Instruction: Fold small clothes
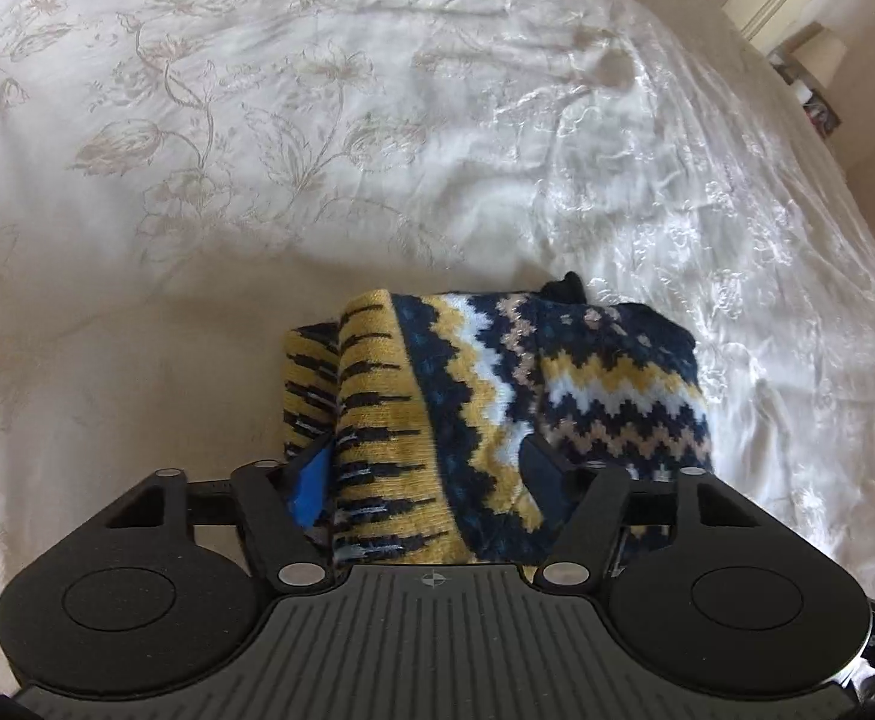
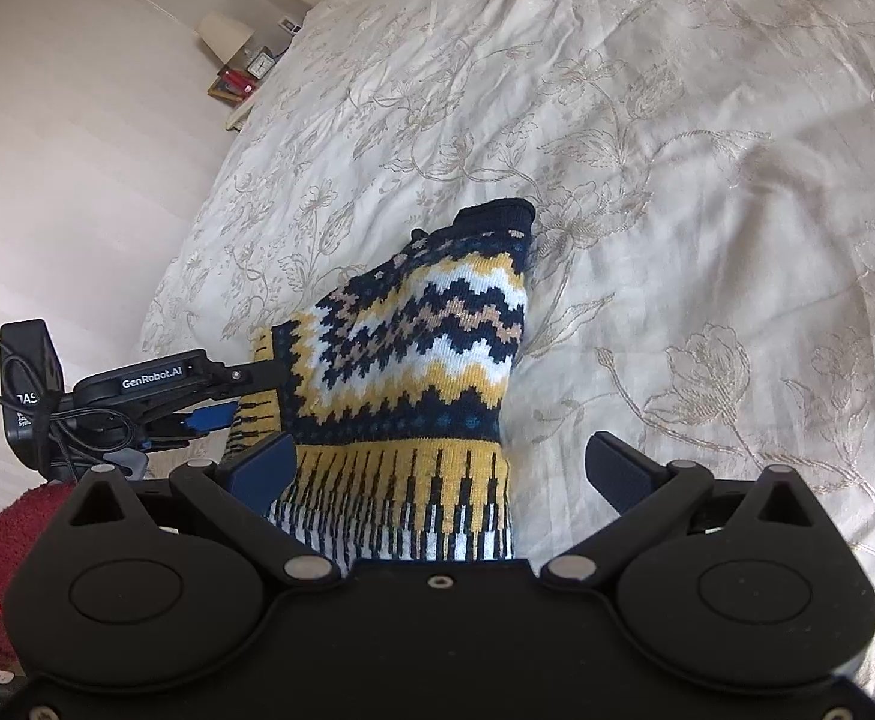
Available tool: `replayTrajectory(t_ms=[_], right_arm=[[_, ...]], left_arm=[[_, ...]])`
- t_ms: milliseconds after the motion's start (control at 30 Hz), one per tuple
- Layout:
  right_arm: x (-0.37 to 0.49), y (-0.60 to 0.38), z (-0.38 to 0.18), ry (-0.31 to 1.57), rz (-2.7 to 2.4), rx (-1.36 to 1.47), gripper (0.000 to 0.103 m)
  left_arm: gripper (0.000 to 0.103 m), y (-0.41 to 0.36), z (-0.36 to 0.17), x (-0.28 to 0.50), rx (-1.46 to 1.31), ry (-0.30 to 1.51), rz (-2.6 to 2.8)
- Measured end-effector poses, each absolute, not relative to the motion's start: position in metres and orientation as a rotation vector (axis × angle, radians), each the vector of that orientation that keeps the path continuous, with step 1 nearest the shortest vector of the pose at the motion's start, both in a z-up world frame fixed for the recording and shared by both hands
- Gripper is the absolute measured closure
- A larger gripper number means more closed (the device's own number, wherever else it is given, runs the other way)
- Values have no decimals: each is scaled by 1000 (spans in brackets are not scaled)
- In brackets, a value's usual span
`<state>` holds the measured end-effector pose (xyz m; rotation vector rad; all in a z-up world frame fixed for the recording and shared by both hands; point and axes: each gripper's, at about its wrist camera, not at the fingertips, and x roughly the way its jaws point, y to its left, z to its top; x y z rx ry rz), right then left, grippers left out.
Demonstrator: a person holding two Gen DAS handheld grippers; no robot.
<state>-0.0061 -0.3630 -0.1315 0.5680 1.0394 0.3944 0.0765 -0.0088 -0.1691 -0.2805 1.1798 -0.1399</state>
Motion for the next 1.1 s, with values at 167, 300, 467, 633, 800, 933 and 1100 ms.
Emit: replayTrajectory(t_ms=[167,300,467,633,800,933,1100], right_arm=[[1,-351,-127,1034,384,514,0],[10,-338,-126,1037,394,476,0],[32,-325,-135,1038,333,442,0],[63,-311,-165,1129,202,348,0],[77,-291,-189,1198,168,191,0],[72,-291,-172,1155,159,195,1],[39,-297,-139,1044,192,208,1]], left_arm=[[87,7,-178,72,-350,1180,-125],[89,23,-173,54,-317,1134,-94],[89,35,-181,49,-304,1144,-103],[87,32,-187,54,-263,1156,-129],[75,31,-192,55,-209,1157,-126],[75,27,-165,46,-93,1064,-149],[73,20,-140,20,28,965,-246]])
